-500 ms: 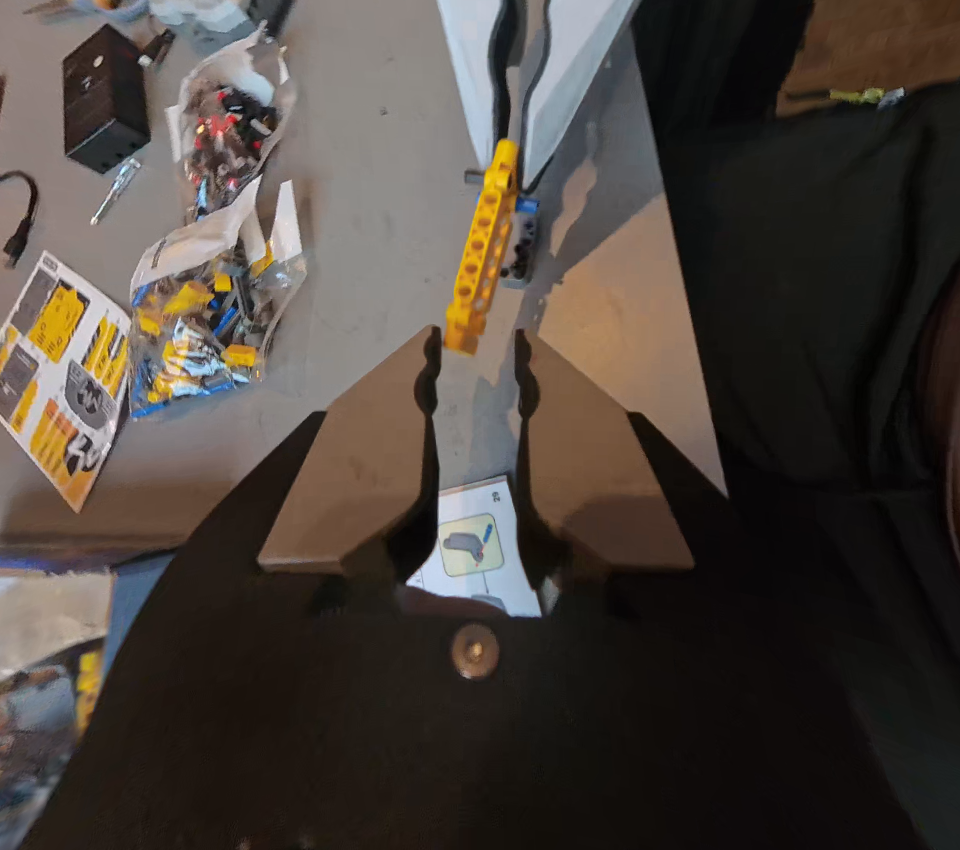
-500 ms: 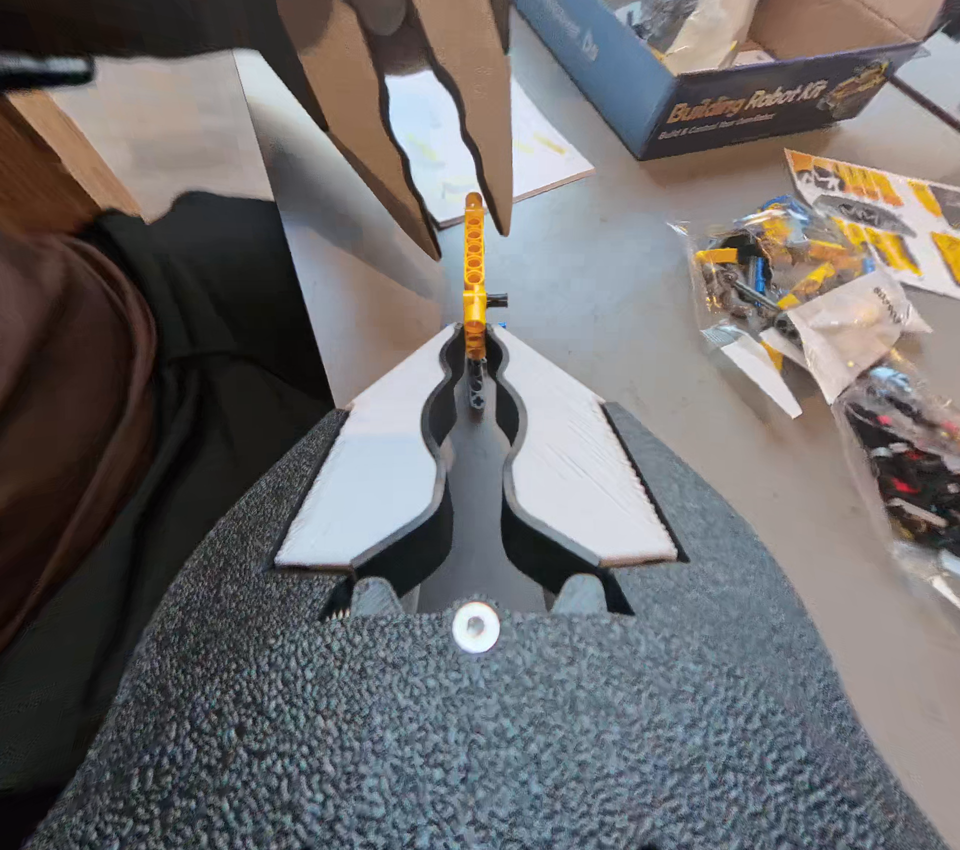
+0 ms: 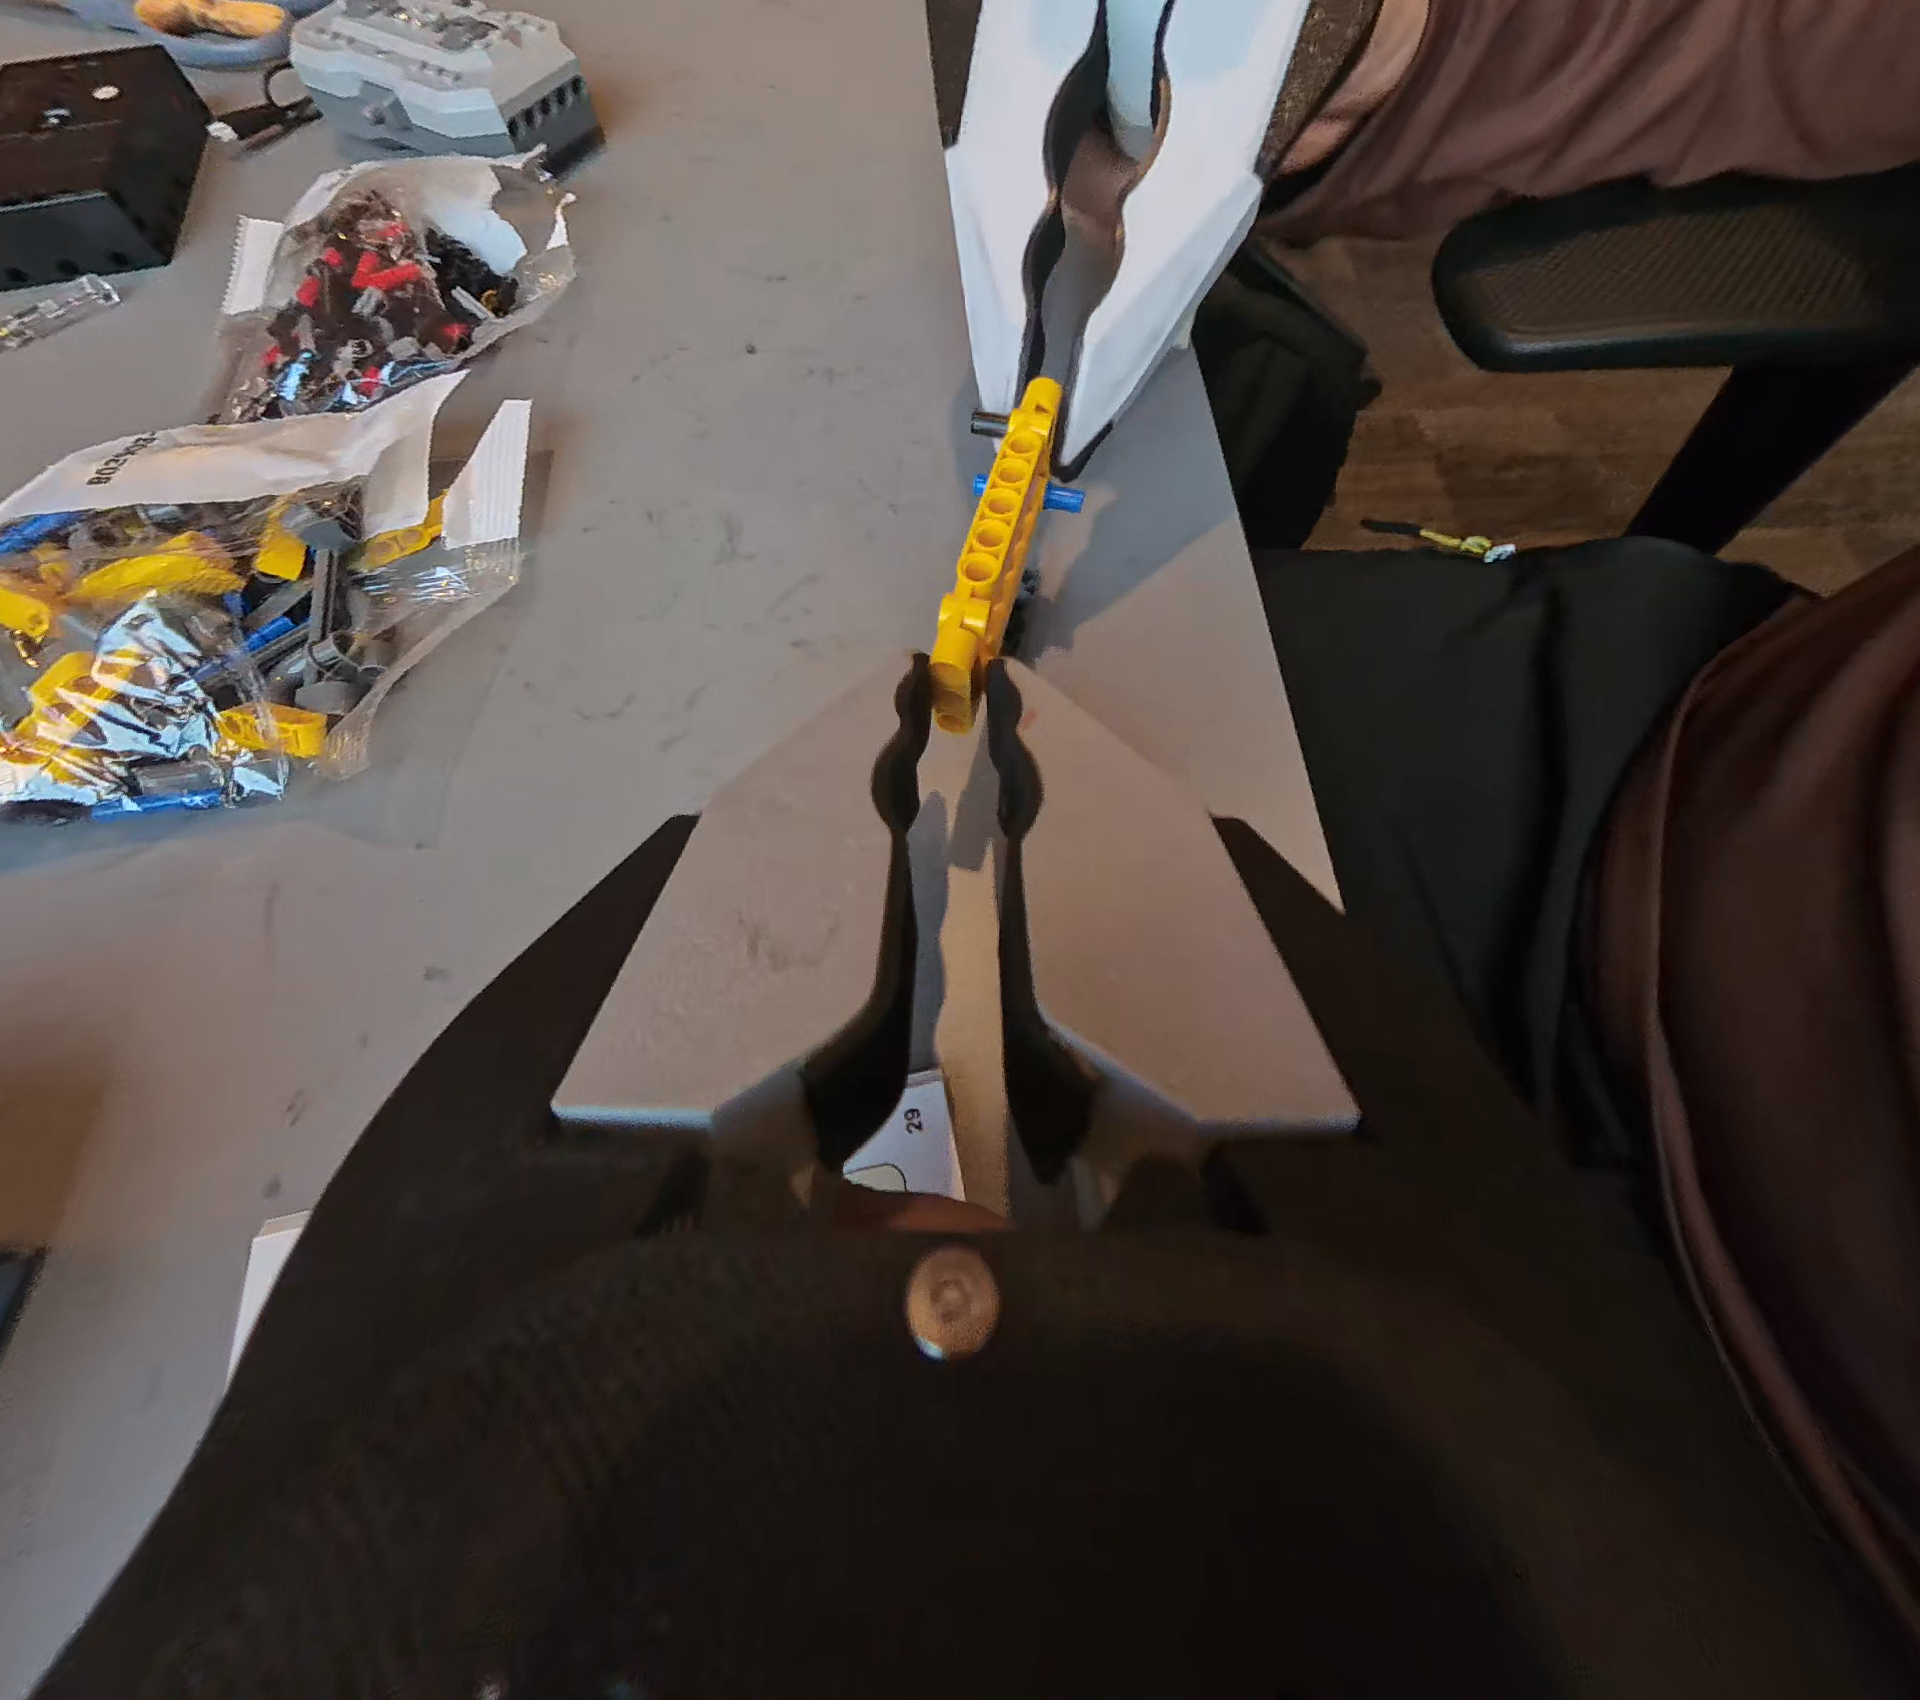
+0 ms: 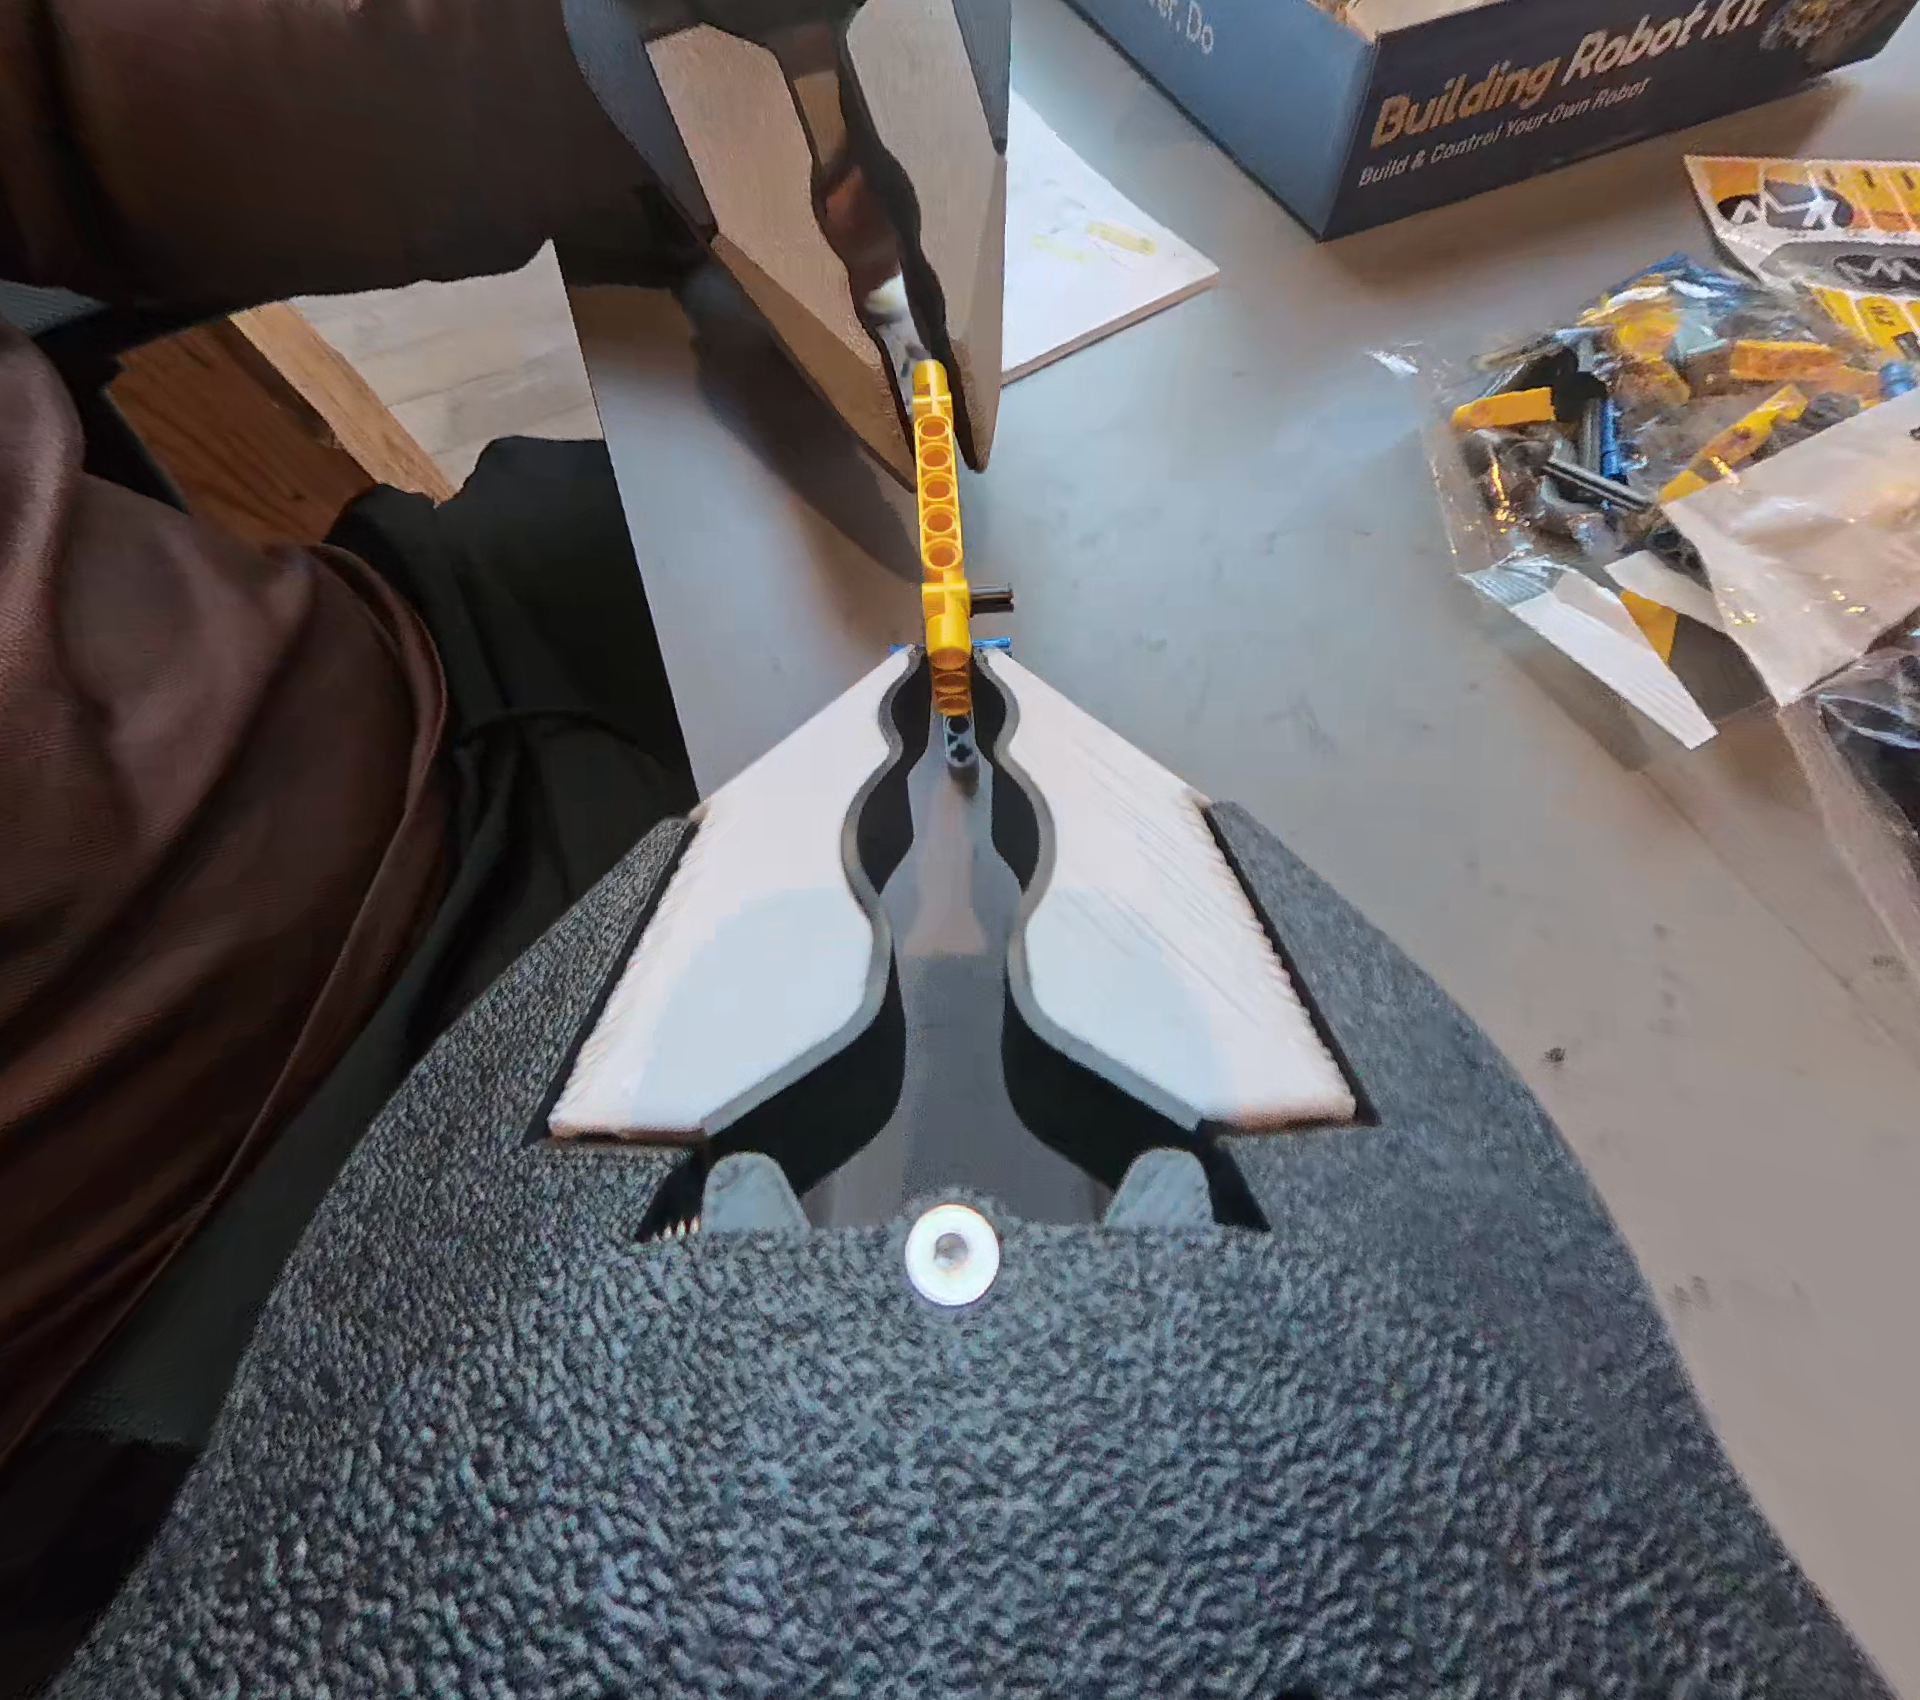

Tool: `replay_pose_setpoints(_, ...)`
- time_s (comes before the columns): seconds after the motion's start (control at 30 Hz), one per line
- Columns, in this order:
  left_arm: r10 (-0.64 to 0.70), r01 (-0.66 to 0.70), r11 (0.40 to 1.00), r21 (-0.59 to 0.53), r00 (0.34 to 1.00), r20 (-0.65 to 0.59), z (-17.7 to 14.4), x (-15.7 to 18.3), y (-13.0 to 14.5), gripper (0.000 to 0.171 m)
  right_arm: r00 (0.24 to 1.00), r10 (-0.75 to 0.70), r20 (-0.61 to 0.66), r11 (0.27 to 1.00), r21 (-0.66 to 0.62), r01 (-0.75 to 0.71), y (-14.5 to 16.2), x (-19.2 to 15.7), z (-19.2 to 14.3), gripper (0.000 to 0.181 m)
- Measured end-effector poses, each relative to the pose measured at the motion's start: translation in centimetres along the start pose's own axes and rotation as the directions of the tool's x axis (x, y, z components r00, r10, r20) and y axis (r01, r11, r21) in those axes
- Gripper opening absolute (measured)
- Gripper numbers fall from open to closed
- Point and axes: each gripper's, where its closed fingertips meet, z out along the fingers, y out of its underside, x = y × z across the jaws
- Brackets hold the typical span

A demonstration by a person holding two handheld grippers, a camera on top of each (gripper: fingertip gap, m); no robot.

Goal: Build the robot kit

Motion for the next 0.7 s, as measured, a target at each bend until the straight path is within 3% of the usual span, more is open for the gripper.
replay_pose_setpoints(0.23, 0.061, -0.057, 0.991, -0.120, 0.998, 0.033, 0.8, 0.0, 1.6, 0.006, 0.997, -0.044, -0.069, 0.992, -0.123, 0.036, 1.7, 0.8, 0.8, 0.009)
replay_pose_setpoints(0.7, 0.016, -0.016, 0.990, -0.139, 1.000, 0.005, 0.6, 0.0, 2.1, 0.007, 0.996, -0.070, -0.063, 0.987, -0.146, 0.061, 1.7, 0.1, 1.2, 0.008)
